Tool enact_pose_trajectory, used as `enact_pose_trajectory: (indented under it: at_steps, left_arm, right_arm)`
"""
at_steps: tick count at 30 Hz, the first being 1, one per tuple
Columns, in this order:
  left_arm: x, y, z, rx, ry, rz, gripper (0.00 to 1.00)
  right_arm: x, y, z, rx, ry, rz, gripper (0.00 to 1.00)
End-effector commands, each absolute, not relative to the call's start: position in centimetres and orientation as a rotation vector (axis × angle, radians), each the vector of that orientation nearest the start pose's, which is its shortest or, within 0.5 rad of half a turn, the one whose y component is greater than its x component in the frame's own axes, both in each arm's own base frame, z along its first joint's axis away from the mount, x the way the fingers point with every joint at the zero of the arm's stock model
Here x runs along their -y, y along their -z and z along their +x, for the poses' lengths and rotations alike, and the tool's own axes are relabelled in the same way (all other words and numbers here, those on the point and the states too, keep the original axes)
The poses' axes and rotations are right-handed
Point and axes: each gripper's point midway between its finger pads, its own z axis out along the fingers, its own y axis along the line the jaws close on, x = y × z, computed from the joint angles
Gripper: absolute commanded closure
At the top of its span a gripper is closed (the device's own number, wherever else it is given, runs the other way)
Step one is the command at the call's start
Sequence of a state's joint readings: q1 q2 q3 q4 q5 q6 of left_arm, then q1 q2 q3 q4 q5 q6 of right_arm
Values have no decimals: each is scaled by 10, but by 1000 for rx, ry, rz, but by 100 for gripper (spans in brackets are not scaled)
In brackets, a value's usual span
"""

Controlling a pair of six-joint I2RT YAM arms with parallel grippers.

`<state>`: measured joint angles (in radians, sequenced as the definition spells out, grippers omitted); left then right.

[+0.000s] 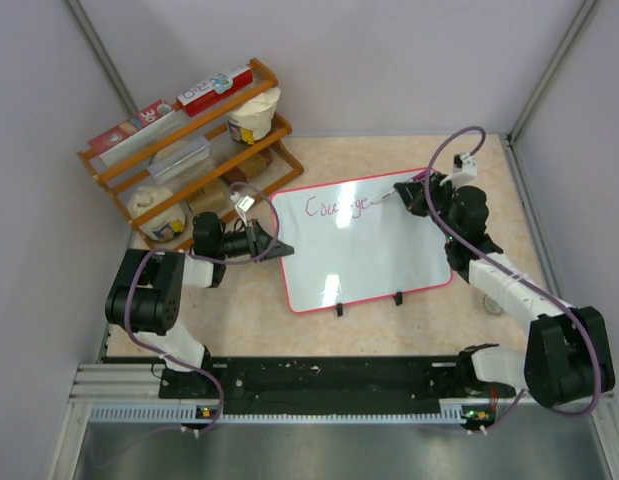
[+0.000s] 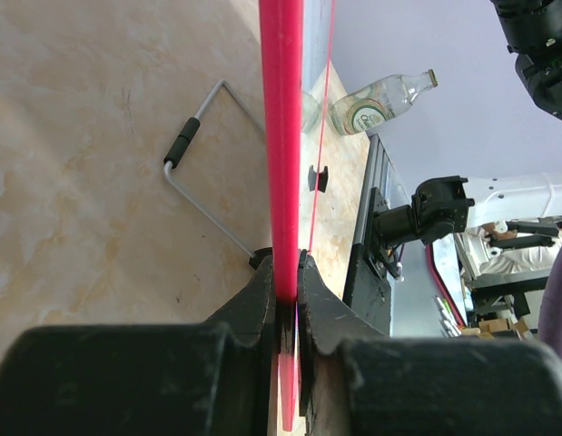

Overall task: Write a sentence on the whiteboard
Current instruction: Write with the whiteboard marker on the whiteboard.

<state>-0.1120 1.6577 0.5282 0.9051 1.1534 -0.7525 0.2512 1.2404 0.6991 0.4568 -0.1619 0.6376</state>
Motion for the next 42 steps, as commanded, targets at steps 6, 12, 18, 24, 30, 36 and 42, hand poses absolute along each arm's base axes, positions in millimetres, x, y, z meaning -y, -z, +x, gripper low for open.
enact_pose_trajectory:
  at_steps: [6, 12, 18, 24, 30, 36, 42]
  left_arm:
    - [204, -133, 305, -1859, 1501, 372, 100]
    - [204, -133, 305, -1858, 1499, 374, 100]
    - [203, -134, 305, -1856, 1486, 368, 100]
    - [203, -133, 305, -1860, 1478, 367, 100]
    - [202, -132, 305, -1861, 1471, 361, 100]
    - [202, -133, 305, -1861, 1461, 361, 100]
    - [201, -133, 306, -1862, 1457, 360, 100]
  right_arm:
    - [-141, -290, 372, -1531, -841, 186, 100]
    - [-135, -303, 353, -1495, -832, 173, 100]
    - [-126, -298, 338, -1503, -785, 172, 100]
    - [-117, -290, 326, -1512, -732, 171, 100]
    - [-116, -280, 321, -1556, -712, 158, 100]
    - [-119, -274, 318, -1585, -721, 142, 100]
    - [-121, -272, 316, -1603, -725, 133, 100]
